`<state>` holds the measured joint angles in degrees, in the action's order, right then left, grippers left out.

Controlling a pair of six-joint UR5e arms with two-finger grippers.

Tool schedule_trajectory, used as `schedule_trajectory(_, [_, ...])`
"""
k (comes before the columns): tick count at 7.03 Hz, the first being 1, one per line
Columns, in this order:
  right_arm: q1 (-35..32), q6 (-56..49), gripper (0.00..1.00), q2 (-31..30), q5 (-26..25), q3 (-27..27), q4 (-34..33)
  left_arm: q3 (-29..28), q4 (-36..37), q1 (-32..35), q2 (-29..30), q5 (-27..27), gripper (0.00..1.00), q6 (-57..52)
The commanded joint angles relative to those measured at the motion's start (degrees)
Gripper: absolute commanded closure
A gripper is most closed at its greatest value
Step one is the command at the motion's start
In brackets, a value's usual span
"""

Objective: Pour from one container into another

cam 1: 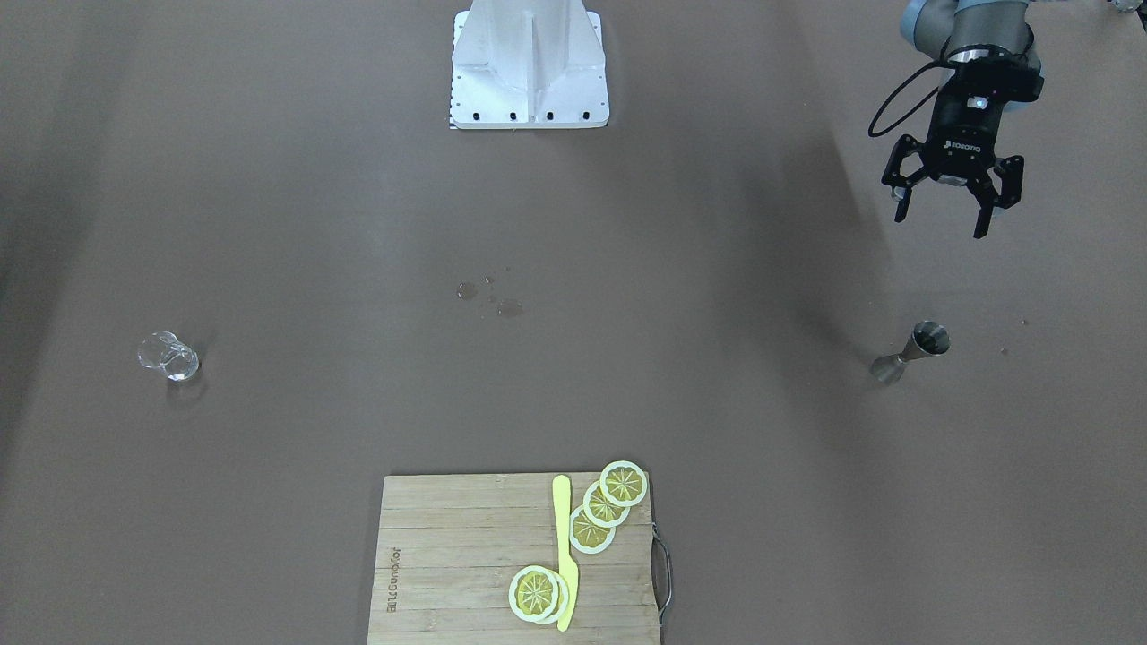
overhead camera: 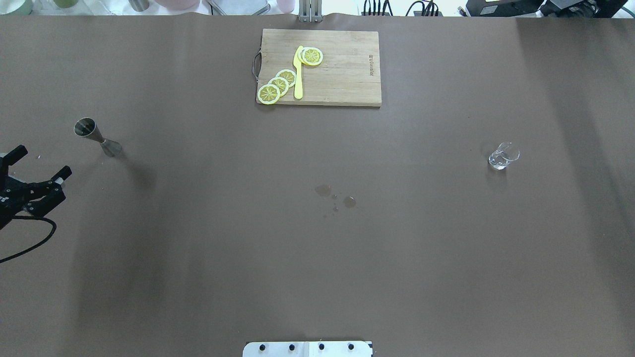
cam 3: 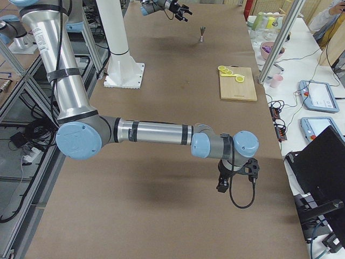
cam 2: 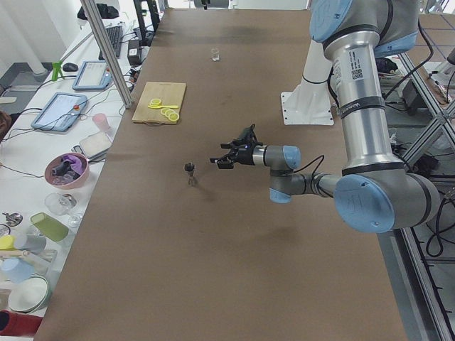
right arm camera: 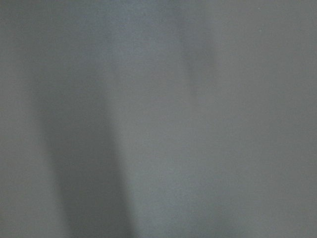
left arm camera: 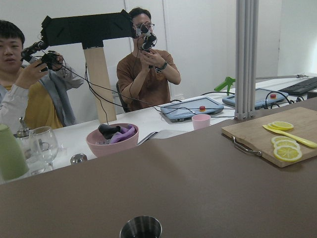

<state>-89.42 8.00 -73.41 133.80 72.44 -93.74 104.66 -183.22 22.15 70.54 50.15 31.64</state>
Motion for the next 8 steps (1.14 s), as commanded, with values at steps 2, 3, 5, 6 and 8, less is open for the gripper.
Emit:
schedule_trajectory(2, [0.21,-0.09,0.00,-0.59,-4.59,4.01,-2.06,10.89,18.10,0.18,1.07,3.02,0.01,-1.05])
schedule_trajectory(3, [0.30,-0.26,0.00,-0.51,-4.51,4.63,-1.97,13.70,26.25,1.83,3.44,7.55,0.01,-1.05])
schedule_trajectory(5, [0.48,-0.26,0.00,0.02,-4.68,4.99,-1.79,16.45,40.96,10.25,9.24,21.85,0.01,-1.23])
schedule_trajectory(6, [0.48,-0.26,0.00,-0.41,-4.77,6.03,-1.79,16.37,44.32,12.37,9.96,27.75,0.01,-1.40])
schedule_trajectory(8, [0.48,-0.26,0.00,-1.12,-4.69,7.18,-1.79,14.88,57.55,23.32,15.99,49.92,0.01,-1.76])
